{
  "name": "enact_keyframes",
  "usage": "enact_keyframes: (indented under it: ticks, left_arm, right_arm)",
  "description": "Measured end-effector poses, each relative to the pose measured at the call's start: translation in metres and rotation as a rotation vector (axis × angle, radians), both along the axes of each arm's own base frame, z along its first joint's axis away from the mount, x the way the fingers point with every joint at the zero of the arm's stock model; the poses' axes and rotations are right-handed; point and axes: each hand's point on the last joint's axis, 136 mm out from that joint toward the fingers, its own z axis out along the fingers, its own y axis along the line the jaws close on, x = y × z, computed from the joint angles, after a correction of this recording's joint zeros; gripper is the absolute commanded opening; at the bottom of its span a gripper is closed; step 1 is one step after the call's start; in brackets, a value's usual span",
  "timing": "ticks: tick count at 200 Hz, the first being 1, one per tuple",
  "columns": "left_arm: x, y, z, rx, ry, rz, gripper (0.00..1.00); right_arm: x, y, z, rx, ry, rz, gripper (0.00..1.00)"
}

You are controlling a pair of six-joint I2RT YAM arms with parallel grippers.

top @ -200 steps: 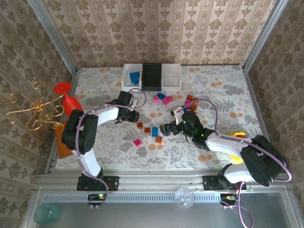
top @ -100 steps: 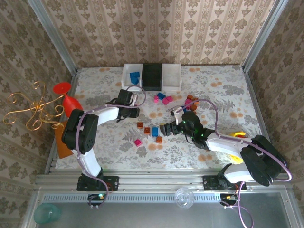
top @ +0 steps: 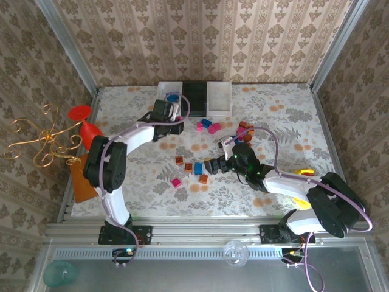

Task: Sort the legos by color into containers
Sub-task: Place the lego in the container.

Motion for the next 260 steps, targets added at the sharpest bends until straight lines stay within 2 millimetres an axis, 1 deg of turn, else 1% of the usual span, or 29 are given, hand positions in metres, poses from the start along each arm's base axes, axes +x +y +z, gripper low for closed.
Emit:
enact_keyframes:
  ticks: [30,49,69,90,107,120,129,138,144,152,163,170,179,198,206,216,224,235,260]
  left_arm:
    - [0.046,-0.024,0.027,-0.041,-0.070,-0.010,0.29]
    - [0.075,-0.038,0.035,-0.056,-0.098,-0.012,0.30]
    - [0.104,-0.049,0.035,-0.057,-0.120,-0.004,0.34]
    - [0.133,-0.057,0.028,-0.043,-0.135,0.017,0.44]
    - [0.147,-0.061,0.023,-0.032,-0.135,0.024,0.51]
    - [0.151,-0.063,0.021,-0.025,-0.129,0.026,0.54]
    - [0.148,-0.063,0.019,-0.017,-0.114,0.025,0.55]
    - [0.144,-0.063,0.023,-0.016,-0.114,0.023,0.56]
    - [0.139,-0.062,0.024,-0.015,-0.110,0.021,0.56]
    - [0.128,-0.060,0.027,-0.012,-0.102,0.013,0.57]
    - [0.105,-0.058,0.031,-0.008,-0.092,0.001,0.58]
    - [0.086,-0.056,0.037,-0.009,-0.091,-0.010,0.58]
    - [0.058,-0.056,0.048,-0.019,-0.099,-0.033,0.59]
    - [0.010,-0.055,0.070,-0.053,-0.143,-0.079,0.61]
    - [-0.006,-0.055,0.077,-0.068,-0.159,-0.096,0.61]
    - [-0.018,-0.054,0.081,-0.083,-0.174,-0.104,0.62]
    - [-0.023,-0.052,0.079,-0.091,-0.176,-0.106,0.63]
    - [-0.027,-0.050,0.067,-0.092,-0.164,-0.100,0.64]
    - [-0.030,-0.052,0.022,-0.066,-0.084,-0.088,0.64]
  right_arm:
    - [0.000,0.000,-0.003,-0.006,0.005,-0.003,0.99]
    - [0.000,-0.001,-0.003,-0.006,0.005,-0.004,0.99]
    - [0.001,-0.001,-0.003,-0.009,0.003,-0.009,0.99]
    - [0.003,-0.003,-0.003,-0.015,-0.002,-0.021,0.99]
    - [0.004,-0.005,-0.003,-0.022,-0.007,-0.030,0.99]
    - [0.005,-0.007,-0.003,-0.030,-0.013,-0.042,0.99]
    - [0.006,-0.009,-0.002,-0.035,-0.017,-0.052,1.00]
    - [0.008,-0.011,-0.001,-0.039,-0.023,-0.063,1.00]
    - [0.008,-0.012,0.000,-0.042,-0.028,-0.072,1.00]
    - [0.010,-0.015,0.001,-0.047,-0.037,-0.084,1.00]
    - [0.011,-0.018,0.003,-0.054,-0.048,-0.099,1.00]
    - [0.011,-0.020,0.004,-0.060,-0.056,-0.109,1.00]
    - [0.012,-0.024,0.005,-0.065,-0.064,-0.122,1.00]
    - [0.013,-0.028,0.007,-0.077,-0.075,-0.145,1.00]
    - [0.014,-0.029,0.007,-0.080,-0.078,-0.151,1.00]
    - [0.014,-0.030,0.007,-0.082,-0.079,-0.156,1.00]
    - [0.014,-0.031,0.006,-0.084,-0.080,-0.158,1.00]
    - [0.013,-0.032,0.005,-0.082,-0.080,-0.158,1.00]
    - [0.010,-0.034,-0.002,-0.091,-0.070,-0.156,1.00]
